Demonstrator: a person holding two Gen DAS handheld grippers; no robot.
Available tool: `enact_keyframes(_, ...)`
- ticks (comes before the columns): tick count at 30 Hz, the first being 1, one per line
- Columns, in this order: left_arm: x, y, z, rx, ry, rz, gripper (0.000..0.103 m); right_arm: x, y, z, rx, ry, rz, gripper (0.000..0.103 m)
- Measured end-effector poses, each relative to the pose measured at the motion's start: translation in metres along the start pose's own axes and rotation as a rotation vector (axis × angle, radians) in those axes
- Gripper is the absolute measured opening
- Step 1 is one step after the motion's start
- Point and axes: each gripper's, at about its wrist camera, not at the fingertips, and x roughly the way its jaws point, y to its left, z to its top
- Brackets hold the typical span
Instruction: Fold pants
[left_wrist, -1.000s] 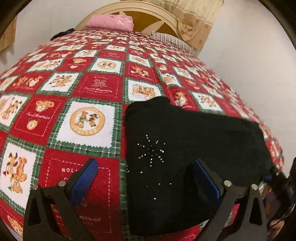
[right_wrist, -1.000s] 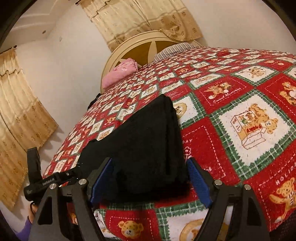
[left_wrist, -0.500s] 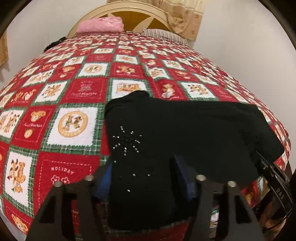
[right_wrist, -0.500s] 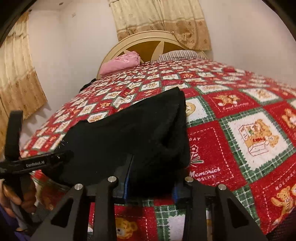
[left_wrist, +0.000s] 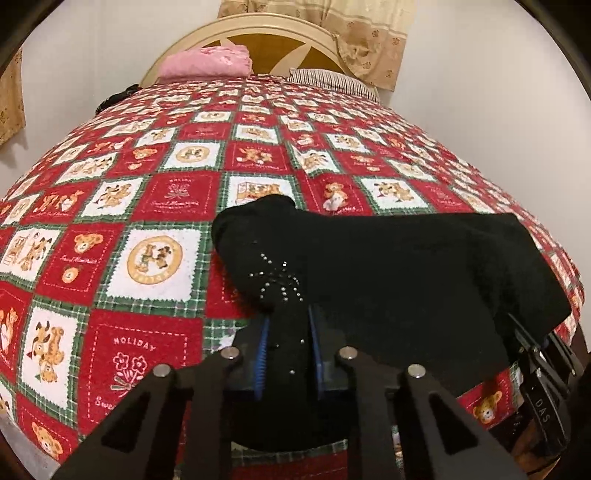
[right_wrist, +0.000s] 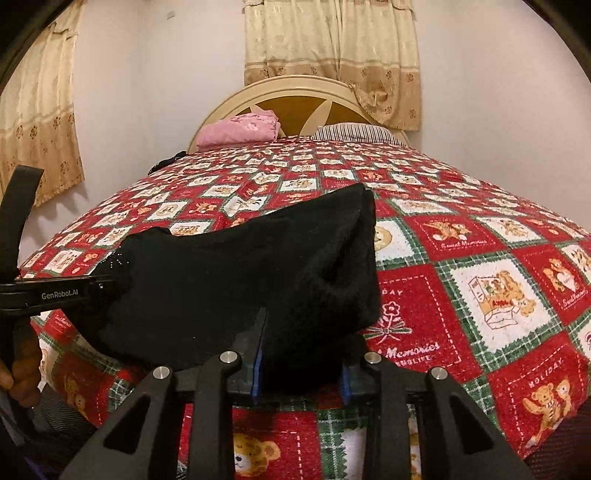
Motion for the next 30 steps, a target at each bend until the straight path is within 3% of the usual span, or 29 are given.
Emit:
enact_keyframes(10,-0.019,-0.007,0.007,0.041,-0.067,0.010,0.019,-0.023,0.019,0.013,-0.051,-0.071,0.013,0.030)
enact_keyframes(30,-0.023,0.009,0.018,0.010,-0.082,0.015,0.019,-0.027,0.033,0.032,-0.041,-0.106,0.042,0.029)
